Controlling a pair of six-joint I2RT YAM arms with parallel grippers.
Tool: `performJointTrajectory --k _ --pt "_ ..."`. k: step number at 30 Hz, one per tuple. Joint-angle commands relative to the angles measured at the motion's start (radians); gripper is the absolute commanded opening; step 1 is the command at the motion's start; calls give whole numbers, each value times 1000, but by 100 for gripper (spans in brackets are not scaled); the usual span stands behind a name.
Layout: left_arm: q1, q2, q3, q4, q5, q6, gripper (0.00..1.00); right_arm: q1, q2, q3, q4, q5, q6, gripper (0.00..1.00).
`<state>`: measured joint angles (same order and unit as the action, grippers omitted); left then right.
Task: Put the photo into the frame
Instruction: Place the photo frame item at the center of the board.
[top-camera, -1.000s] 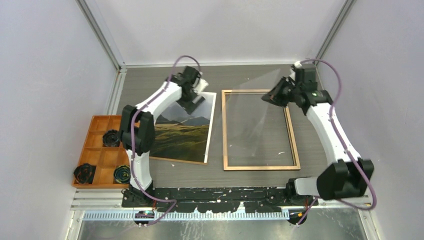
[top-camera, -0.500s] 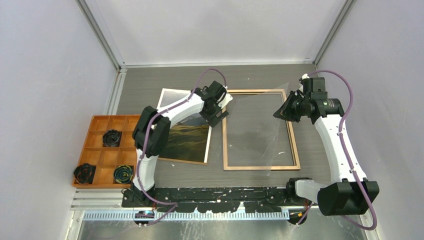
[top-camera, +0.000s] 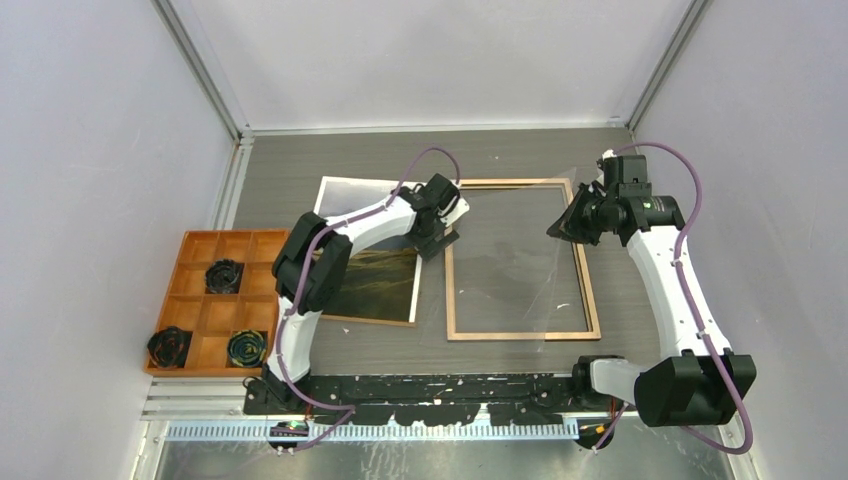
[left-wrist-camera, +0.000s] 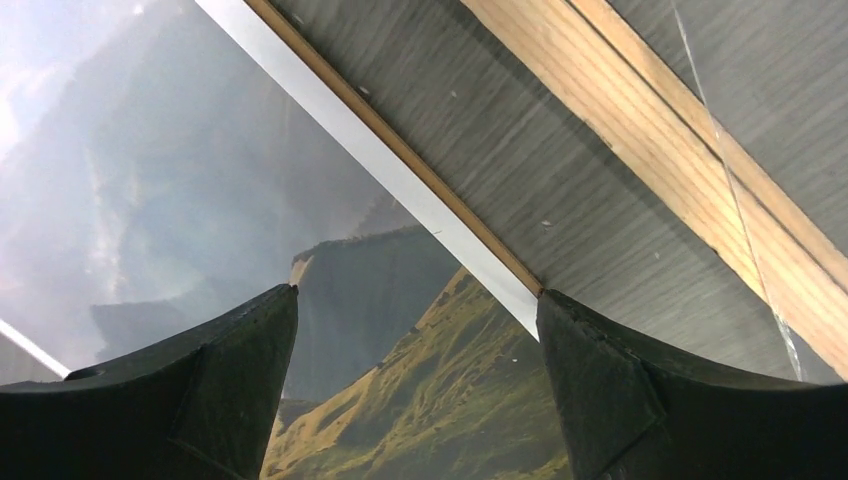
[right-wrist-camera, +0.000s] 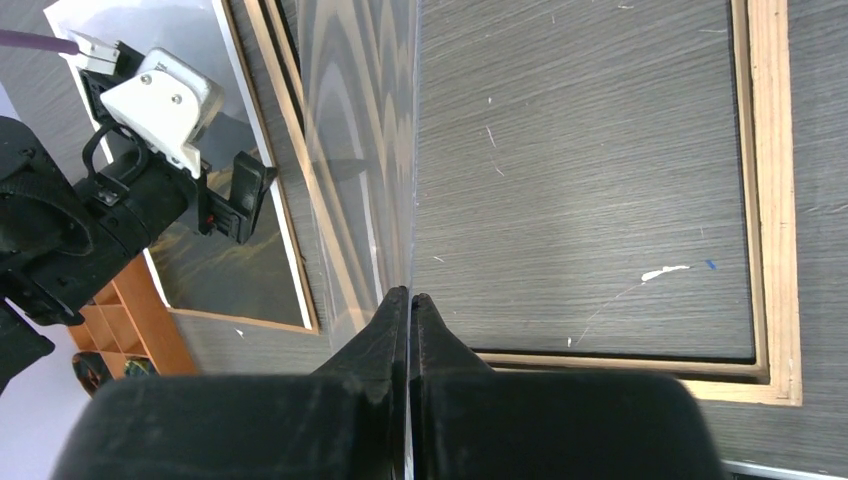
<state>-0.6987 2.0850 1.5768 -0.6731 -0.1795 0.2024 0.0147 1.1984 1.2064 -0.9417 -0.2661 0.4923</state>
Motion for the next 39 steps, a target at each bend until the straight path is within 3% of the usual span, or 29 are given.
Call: performJointTrajectory --k 1,9,14,19,24,29,35,39 --pt "18 66 -67 102 -203 112 91 -1 3 -17 45 -12 5 1" --pt "74 44 -19 67 -202 122 92 -1 -6 -28 57 -3 20 1" --pt "62 18 142 -103 4 -25 91 -1 -25 0 42 14 23 1" --pt "56 97 345 -239 277 -185 91 -2 -40 17 13 18 19 1" --pt "45 195 470 -290 332 -269 88 -2 -70 12 -18 35 12 1" --pt "45 261 546 -310 332 -285 70 -2 -88 0 -32 38 11 1" --pt "44 291 550 -300 337 -294 59 -2 -97 -20 -30 31 12 1" --pt "41 296 522 -283 314 -272 40 -1 -98 -25 -17 2 23 1"
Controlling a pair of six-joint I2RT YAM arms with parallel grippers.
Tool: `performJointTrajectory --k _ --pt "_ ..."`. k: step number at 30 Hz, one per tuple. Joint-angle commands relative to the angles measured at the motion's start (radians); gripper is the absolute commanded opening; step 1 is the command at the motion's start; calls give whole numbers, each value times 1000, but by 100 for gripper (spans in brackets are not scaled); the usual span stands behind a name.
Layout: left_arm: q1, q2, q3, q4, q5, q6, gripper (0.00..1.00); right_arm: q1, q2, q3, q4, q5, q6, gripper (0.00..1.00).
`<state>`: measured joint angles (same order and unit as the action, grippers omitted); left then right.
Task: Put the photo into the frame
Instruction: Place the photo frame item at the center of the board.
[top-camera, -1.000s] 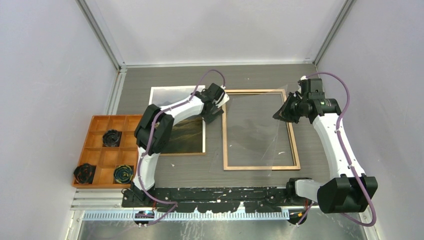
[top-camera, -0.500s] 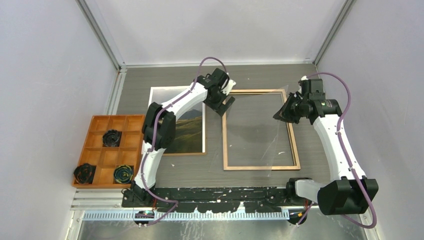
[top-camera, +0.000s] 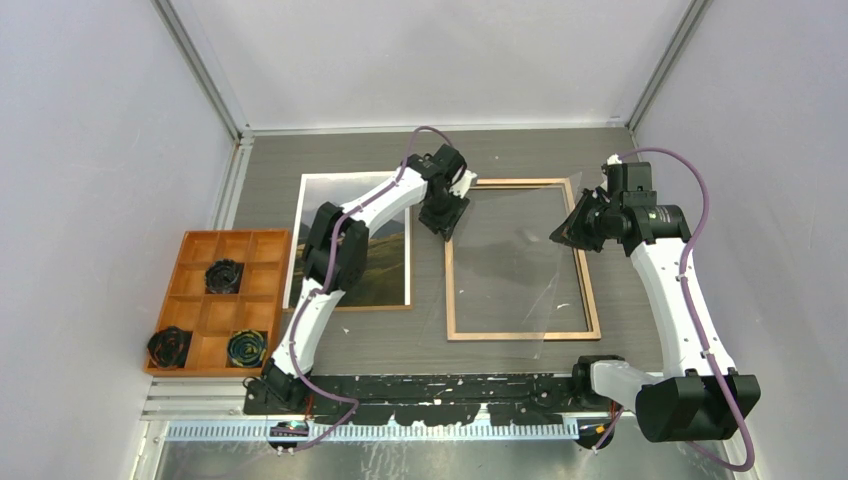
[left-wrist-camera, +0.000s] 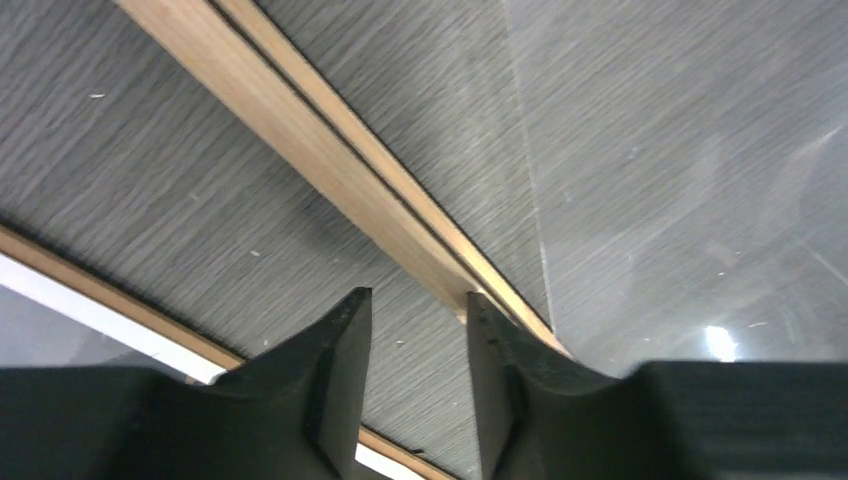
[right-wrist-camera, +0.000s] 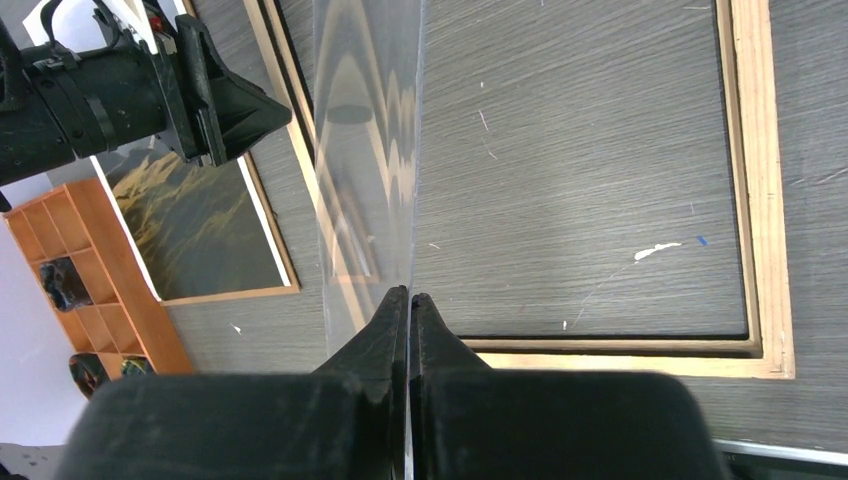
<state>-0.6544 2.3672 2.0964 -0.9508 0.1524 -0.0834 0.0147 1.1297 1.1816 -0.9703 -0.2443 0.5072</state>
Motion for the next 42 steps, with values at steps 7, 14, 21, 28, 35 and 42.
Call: performJointTrajectory --k 7,14,21,28,35,42 --pt "-4 -3 -31 25 -144 78 17 -1 -7 -25 92 -118 63 1" --pt "12 8 38 -37 49 -19 41 -1 -15 -4 66 -91 45 1" --pt "9 60 85 -50 51 -79 38 -1 -49 -31 46 -75 36 1" --pt "12 26 66 -33 143 -112 39 -1 -58 -43 47 -75 36 1" --pt "9 27 18 0 83 -103 41 -2 -60 -42 45 -67 36 1" --pt "9 8 -55 67 -11 -23 37 -1 -63 -39 42 -70 34 1"
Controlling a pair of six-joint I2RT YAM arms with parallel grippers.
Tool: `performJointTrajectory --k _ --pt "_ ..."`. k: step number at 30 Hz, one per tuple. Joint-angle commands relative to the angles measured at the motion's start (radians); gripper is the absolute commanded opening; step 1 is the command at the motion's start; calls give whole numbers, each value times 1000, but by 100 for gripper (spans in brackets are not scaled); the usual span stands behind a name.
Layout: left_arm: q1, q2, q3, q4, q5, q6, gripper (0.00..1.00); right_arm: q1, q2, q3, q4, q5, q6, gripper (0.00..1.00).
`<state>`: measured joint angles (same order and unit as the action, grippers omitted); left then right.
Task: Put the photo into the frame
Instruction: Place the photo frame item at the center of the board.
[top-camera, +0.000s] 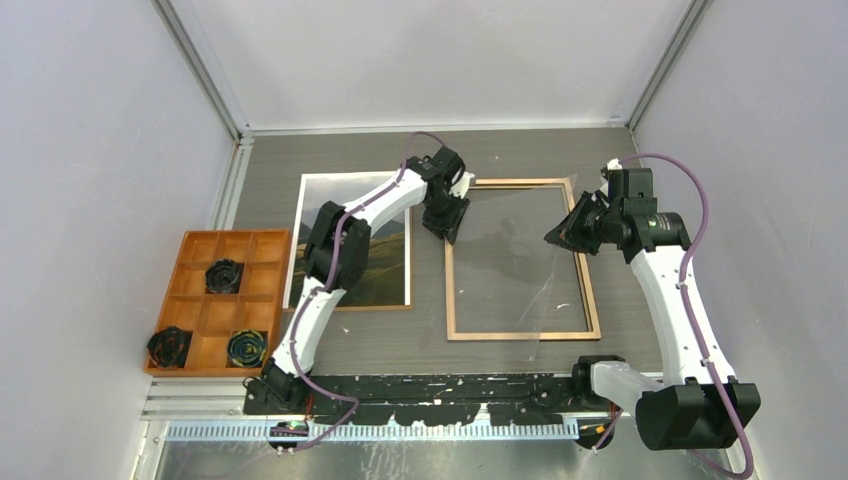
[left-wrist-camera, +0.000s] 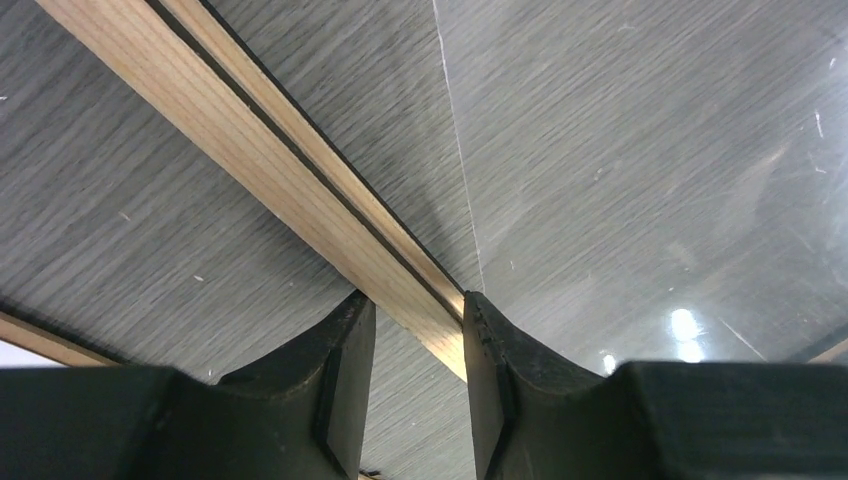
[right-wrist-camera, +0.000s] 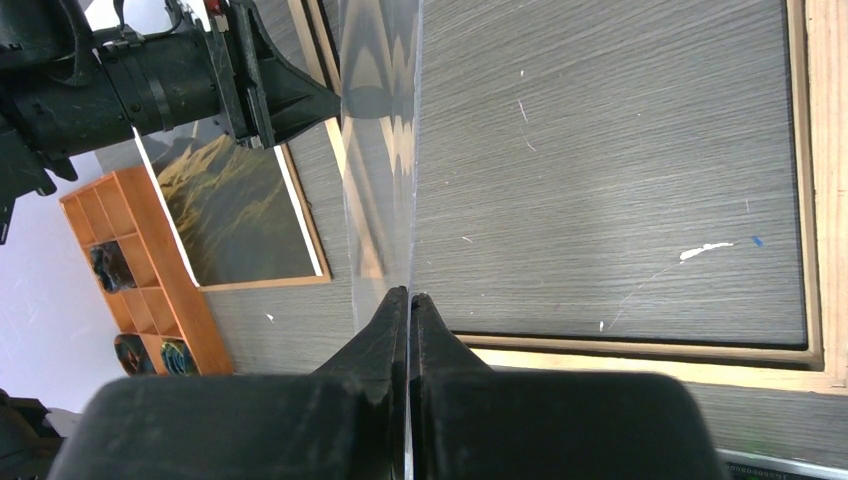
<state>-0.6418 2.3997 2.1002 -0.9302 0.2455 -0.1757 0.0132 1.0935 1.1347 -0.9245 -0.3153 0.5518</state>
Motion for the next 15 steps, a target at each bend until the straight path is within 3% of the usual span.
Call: performJointTrajectory --k 1,12,15 --pt "-3 -30 -65 49 -118 84 35 1 -25 9 -2 -1 -10 1" --pt "-2 -84 -240 202 -354 261 30 0 -22 -70 110 -69 42 1" --pt "-2 -65 -205 189 -379 287 29 1 -13 -85 148 -92 55 1"
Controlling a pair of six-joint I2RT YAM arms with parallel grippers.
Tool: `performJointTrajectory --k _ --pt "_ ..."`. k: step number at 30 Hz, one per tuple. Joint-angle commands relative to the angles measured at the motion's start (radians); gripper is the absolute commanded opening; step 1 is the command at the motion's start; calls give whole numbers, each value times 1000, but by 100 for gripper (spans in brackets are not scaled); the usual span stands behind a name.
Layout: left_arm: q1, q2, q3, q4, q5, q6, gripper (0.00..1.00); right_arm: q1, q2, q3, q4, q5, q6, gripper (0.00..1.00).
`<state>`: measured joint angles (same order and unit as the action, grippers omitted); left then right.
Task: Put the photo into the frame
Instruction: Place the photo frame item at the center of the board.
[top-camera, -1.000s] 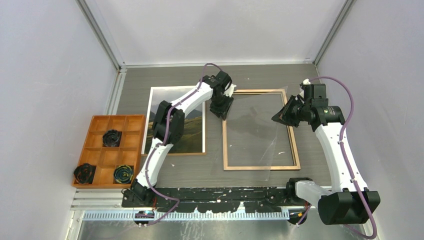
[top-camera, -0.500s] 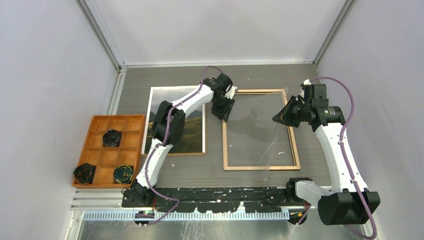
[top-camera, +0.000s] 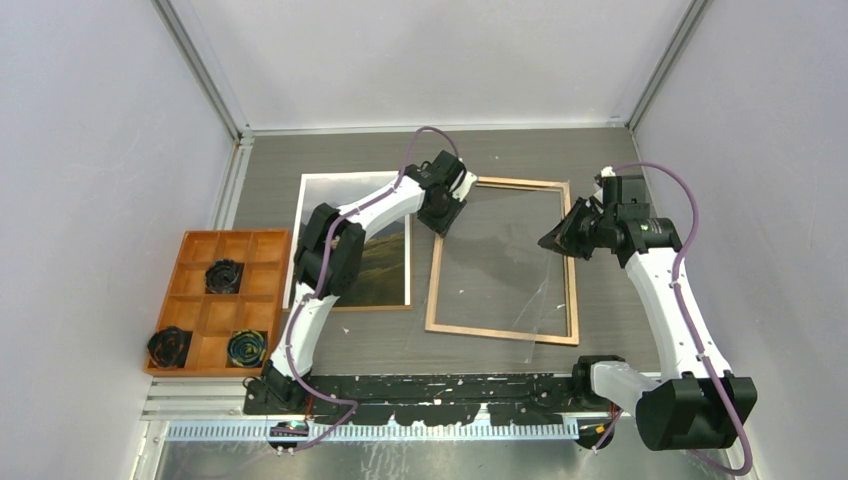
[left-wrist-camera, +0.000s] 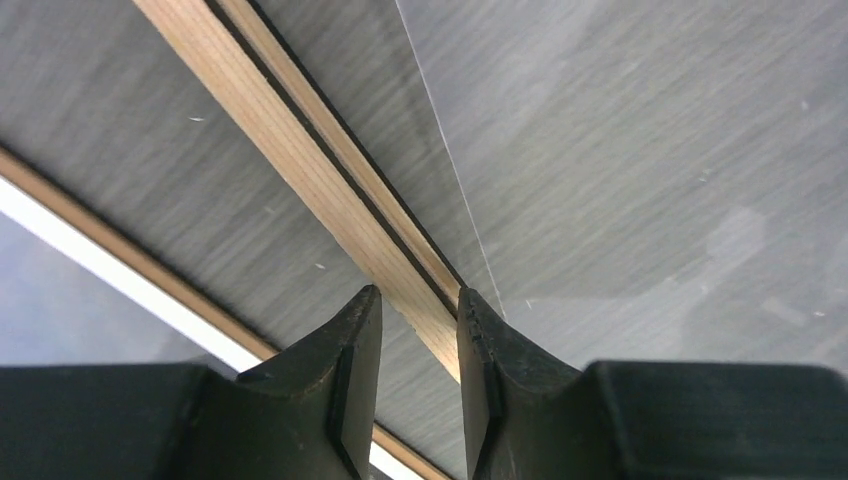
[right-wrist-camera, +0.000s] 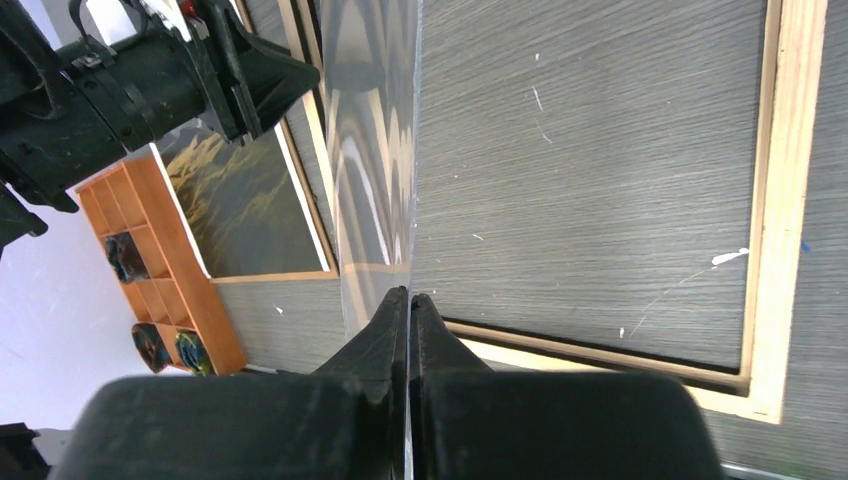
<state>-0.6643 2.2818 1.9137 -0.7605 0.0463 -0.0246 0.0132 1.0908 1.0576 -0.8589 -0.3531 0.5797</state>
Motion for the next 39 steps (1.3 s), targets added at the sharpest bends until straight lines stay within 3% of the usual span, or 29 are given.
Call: performJointTrajectory --k 1,9,11,14,17,22,27,32,39 --pt "21 58 -5 14 -185 140 28 1 -6 -9 89 -63 30 1" --pt "23 41 3 12 -171 176 29 -1 19 -22 214 -145 39 1" --pt "25 29 36 -23 -153 185 37 1 36 -17 243 -172 25 1" --pt "50 8 149 -144 -102 183 60 1 71 10 263 -229 -17 1" --pt "106 -31 242 -207 -6 157 68 -30 119 48 263 -279 -52 1" --pt "214 -102 288 -252 110 125 70 -33 177 114 291 -339 -63 1" --pt "284 -141 170 -220 115 124 69 -33 164 138 368 -453 -37 1" --pt "295 -154 53 -192 138 134 69 -35 183 136 410 -387 -26 1" --pt "273 -164 -42 -170 174 139 68 -52 330 116 463 -299 -35 1"
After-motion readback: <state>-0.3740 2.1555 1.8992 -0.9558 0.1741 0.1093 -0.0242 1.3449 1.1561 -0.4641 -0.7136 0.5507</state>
